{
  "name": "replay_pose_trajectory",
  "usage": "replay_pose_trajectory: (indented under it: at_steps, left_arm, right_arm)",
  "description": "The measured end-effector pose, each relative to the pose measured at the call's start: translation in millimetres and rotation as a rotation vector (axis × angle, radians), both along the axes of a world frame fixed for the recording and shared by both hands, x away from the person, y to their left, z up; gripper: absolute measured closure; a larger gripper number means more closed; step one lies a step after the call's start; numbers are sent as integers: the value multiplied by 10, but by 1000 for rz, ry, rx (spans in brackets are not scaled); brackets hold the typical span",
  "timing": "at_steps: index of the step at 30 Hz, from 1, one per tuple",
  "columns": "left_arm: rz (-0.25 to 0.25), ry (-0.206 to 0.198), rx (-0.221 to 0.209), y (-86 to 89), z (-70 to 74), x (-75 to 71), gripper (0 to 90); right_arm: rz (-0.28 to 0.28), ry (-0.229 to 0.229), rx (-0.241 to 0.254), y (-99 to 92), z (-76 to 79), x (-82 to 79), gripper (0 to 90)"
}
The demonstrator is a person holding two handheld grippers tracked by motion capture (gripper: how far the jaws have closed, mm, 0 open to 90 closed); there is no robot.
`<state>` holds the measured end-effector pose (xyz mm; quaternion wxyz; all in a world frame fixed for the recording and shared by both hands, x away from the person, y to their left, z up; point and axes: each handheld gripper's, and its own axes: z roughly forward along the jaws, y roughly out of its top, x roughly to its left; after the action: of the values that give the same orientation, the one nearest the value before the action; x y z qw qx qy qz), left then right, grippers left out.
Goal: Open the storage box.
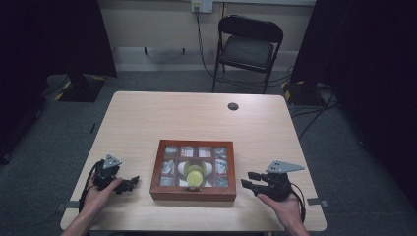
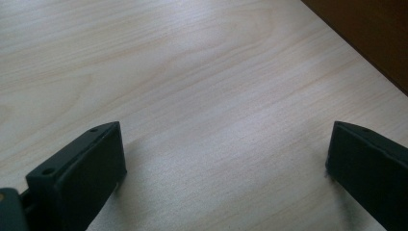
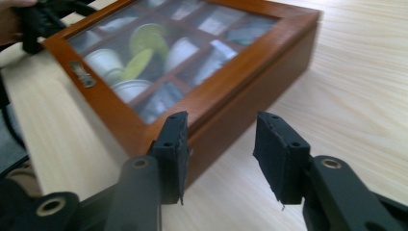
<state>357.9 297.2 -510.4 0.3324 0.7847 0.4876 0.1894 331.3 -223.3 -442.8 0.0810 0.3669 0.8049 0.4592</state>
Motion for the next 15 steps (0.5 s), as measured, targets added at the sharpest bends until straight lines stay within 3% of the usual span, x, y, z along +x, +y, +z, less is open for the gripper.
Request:
replay_pose_trajectory:
  at_steps: [14,15]
  left_arm:
    - [0,0,0,1,0,0,0]
    - [0,0,0,1,0,0,0]
  right_arm:
    - [120,1,18,297,168,0,630]
    - [126,29,29,369,200,16,645]
